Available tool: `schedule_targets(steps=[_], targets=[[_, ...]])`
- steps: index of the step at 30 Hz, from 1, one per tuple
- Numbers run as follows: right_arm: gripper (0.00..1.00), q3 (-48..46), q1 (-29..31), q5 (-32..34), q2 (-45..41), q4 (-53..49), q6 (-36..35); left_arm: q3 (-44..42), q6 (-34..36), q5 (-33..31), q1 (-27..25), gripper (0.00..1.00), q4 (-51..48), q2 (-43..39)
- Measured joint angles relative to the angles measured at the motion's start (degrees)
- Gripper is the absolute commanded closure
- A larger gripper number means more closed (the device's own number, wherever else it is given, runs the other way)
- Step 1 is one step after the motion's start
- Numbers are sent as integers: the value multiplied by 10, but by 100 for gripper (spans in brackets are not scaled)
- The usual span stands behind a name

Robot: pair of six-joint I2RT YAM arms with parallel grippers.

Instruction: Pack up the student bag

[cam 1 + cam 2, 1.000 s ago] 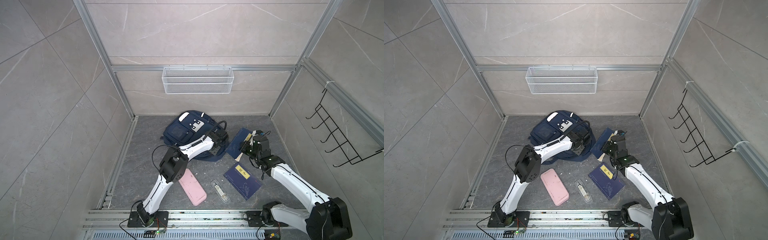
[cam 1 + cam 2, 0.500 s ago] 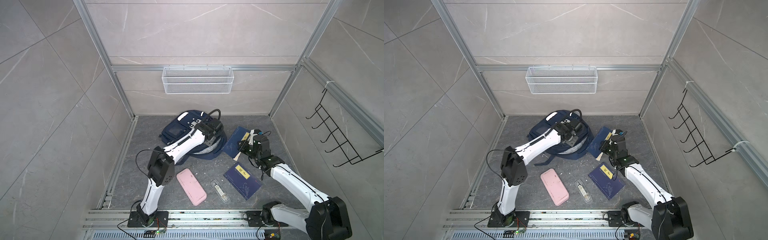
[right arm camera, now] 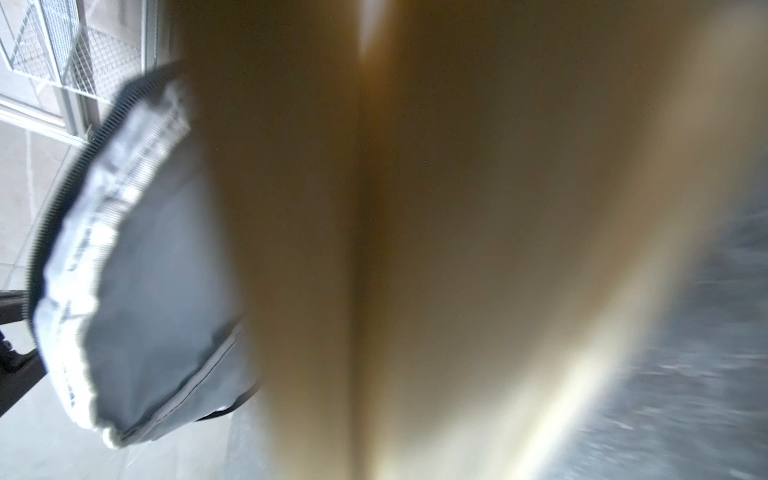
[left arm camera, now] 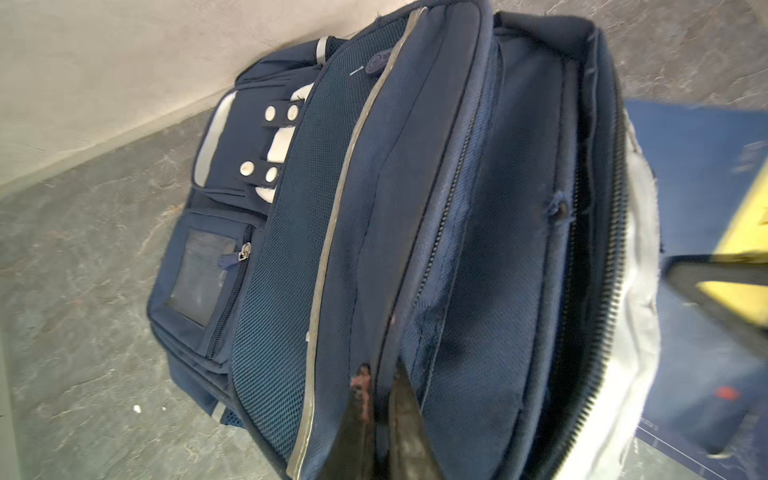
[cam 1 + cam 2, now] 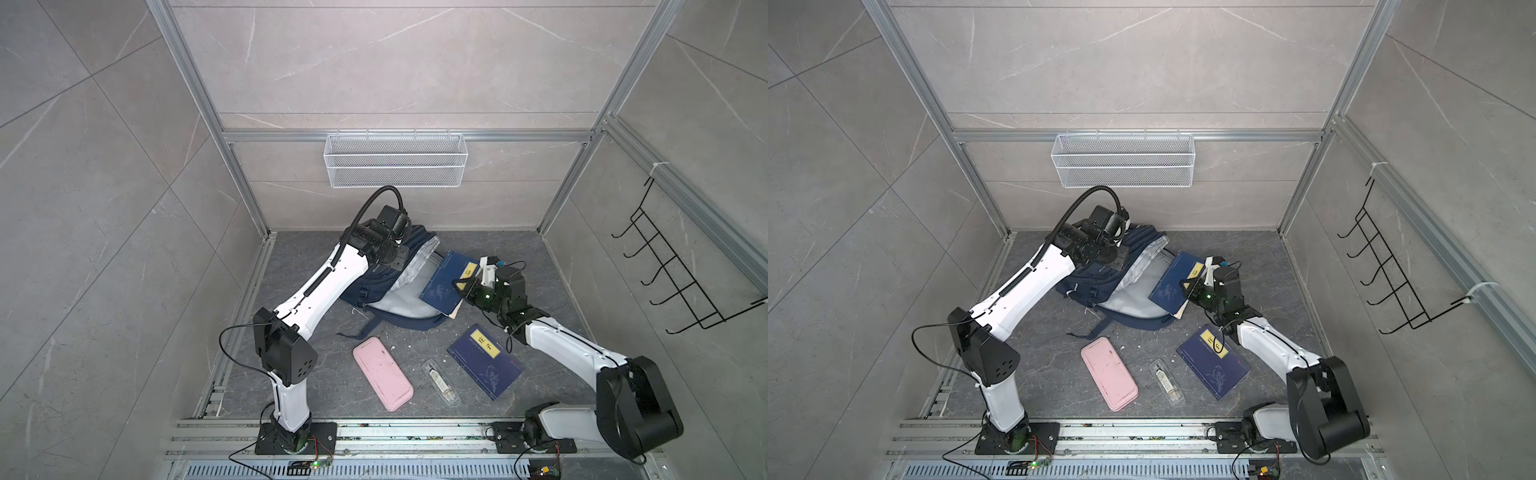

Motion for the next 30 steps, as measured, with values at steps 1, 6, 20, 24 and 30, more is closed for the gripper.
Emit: schedule_targets(steps=[1, 6, 20, 24, 30], targets=[[100, 2, 5, -7, 15, 9, 11, 0, -2, 5, 3, 100, 0, 0], [100, 54, 39, -19, 101, 48, 74, -3, -12, 28, 10, 100, 5, -3], [100, 301, 113, 14, 360, 119, 223, -46, -54, 88, 33, 100, 36, -30], [100, 361, 136, 26, 422, 107, 240, -55, -66, 109, 44, 100, 44, -37], [72, 455, 157, 38, 485, 57, 239, -86, -84, 149, 62, 100, 58, -61]])
